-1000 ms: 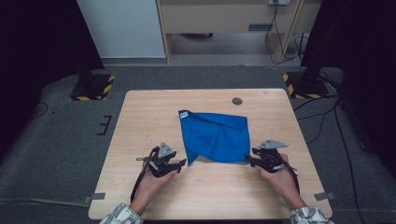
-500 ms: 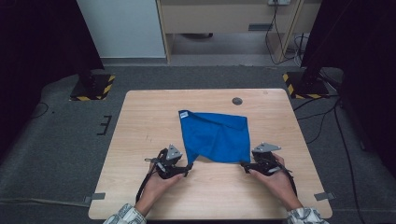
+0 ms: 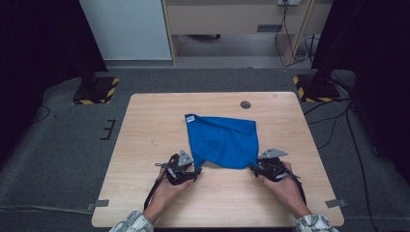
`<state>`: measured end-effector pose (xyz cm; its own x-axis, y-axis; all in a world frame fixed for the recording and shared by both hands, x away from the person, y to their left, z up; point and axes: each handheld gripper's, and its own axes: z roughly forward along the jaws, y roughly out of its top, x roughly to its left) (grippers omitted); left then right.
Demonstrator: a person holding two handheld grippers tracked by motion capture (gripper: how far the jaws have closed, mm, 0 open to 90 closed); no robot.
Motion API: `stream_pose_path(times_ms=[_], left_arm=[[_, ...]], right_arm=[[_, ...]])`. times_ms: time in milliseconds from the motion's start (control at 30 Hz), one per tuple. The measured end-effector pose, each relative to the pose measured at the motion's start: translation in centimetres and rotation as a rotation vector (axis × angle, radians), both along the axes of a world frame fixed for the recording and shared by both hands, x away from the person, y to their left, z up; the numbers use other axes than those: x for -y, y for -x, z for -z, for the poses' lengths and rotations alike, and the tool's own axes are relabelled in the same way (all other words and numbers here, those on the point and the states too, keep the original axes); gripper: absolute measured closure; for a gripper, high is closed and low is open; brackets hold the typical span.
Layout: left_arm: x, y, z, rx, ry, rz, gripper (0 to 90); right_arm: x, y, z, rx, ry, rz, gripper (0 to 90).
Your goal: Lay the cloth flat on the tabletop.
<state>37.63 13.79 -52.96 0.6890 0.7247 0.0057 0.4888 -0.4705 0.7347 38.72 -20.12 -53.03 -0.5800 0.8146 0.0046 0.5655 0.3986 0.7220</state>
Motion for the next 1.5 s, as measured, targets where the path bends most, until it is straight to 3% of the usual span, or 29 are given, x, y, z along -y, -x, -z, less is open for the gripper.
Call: stream_pose_path(times_ms=[267,400,567,667,767,967,1033,1133,1267,1333,1500], left_arm=[[0.0,-0.6,0.0,0.018,-0.032,0.0,84.6],[0.0,-1.0,-0.3,0.035,-0.037,-0.017,88.6],[-0.8,-0.4,-1.2,0.037,-0.044,0.003,88.7],[-1.4,0.7,-1.7,0.063,-0.087,0.036,88.7],[-2.1,1.6,-2.0,0.06,-0.111,0.059,88.8],[-2.4,3.4,-2.2,0.044,-0.153,0.12,88.7],[-2.5,3.9,-2.2,0.043,-0.157,0.13,88.7],[-3.1,4.2,-2.2,0.038,-0.171,0.132,88.7],[-3.9,4.1,-2.2,0.034,-0.172,0.119,88.5],[-4.1,4.1,-2.3,0.036,-0.169,0.115,88.4],[-4.5,4.1,-2.1,0.027,-0.177,0.119,88.2]], right_arm=[[-0.2,-0.2,-0.1,0.0,0.002,-0.019,84.5],[-0.3,-0.4,-0.1,-0.002,0.007,-0.025,86.5],[0.1,0.0,-0.6,-0.009,0.006,-0.036,87.0],[0.4,0.6,-1.2,-0.014,-0.012,-0.052,87.1],[0.6,1.7,-1.7,-0.031,-0.025,-0.077,87.1],[0.1,4.1,-2.0,-0.072,-0.01,-0.136,85.2],[0.0,4.7,-2.1,-0.083,-0.018,-0.148,77.3],[0.4,5.0,-3.0,-0.053,-0.043,-0.16,60.9],[1.1,4.2,-4.1,0.003,-0.053,-0.151,54.5],[1.1,3.0,-4.4,0.03,-0.047,-0.144,55.0],[0.3,-0.8,-3.9,0.047,-0.025,-0.117,61.5]])
